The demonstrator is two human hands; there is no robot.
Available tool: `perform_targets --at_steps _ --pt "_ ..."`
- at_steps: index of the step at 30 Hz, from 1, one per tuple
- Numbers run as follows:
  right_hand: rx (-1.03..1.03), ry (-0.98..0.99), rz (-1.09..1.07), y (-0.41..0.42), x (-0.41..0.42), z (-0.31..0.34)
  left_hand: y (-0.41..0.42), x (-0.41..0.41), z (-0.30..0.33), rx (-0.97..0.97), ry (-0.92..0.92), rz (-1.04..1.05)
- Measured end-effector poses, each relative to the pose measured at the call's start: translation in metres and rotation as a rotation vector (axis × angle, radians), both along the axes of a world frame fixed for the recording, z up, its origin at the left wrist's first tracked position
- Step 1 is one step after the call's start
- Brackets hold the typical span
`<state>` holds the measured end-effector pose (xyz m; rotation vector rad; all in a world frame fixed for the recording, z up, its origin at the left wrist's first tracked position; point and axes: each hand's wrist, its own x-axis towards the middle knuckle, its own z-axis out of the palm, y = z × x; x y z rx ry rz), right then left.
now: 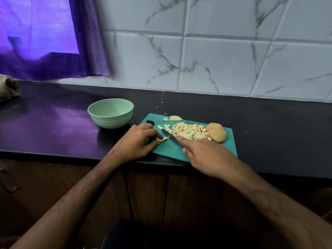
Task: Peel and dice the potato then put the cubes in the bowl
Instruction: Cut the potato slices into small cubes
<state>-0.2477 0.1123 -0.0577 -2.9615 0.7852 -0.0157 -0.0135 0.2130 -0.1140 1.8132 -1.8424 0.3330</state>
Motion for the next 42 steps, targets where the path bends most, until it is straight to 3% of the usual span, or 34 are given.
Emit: perform_targets --at_steps 20,42 --pt "-0.019 -0.092 -0.016 0.016 -0.008 -0.004 0.006 -0.002 -0.006 0.019 0.017 0.069" --pt "-0.055 -0.058 -0.013 0.019 -0.006 0.002 0.013 -0.003 -0.005 -0.069 0.082 0.058"
